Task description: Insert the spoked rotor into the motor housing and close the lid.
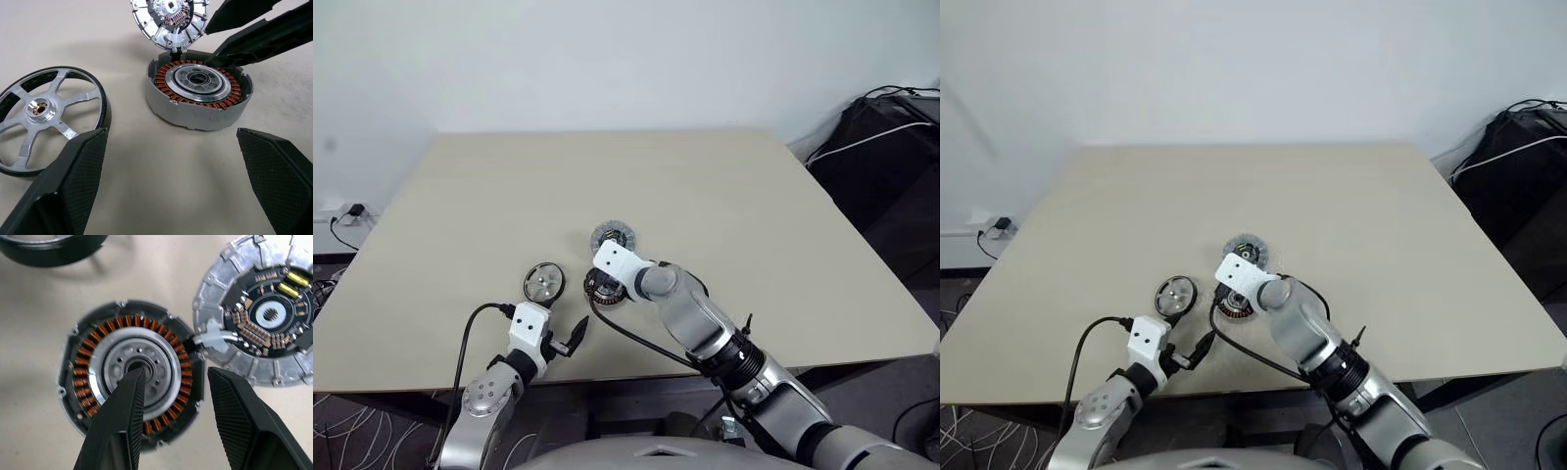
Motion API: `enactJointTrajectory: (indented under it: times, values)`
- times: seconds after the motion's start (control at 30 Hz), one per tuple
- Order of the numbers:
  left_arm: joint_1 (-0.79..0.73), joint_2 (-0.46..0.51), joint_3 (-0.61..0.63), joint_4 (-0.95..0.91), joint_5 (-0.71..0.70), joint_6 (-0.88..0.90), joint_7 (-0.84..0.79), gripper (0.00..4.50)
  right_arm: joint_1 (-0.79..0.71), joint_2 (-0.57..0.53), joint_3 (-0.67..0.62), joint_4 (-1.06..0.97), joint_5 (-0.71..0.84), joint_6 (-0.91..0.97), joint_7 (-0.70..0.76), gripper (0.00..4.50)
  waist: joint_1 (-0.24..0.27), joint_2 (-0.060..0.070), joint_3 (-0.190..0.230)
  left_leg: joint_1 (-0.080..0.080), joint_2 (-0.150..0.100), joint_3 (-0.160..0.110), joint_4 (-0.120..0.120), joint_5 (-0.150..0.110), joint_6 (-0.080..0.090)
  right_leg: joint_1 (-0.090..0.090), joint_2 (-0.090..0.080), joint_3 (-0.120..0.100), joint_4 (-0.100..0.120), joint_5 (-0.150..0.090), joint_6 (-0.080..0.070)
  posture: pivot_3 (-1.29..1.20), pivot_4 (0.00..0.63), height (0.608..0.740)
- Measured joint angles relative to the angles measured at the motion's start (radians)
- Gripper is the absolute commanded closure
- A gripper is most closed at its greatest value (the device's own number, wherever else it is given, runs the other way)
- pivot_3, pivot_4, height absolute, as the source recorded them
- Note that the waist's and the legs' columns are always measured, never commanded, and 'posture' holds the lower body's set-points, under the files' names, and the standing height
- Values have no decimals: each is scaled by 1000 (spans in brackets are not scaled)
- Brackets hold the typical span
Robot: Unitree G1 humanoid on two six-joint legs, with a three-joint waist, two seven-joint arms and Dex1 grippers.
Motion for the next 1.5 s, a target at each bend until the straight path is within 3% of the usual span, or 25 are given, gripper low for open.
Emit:
enactJointTrajectory:
  times: [0.57,1.5]
  values:
    - [20,-2,0,0,1,0,2,0,-40,40,29,118,3,-7,-50,2325,-10,0,0,0,0,0,0,0,0,0,0,0,0,0,0,0,0,740]
    - [14,-8,0,0,1,-3,17,0,-67,42,104,137,-11,-28,-42,2325,-22,0,0,0,0,0,0,0,0,0,0,0,0,1,1,0,0,740]
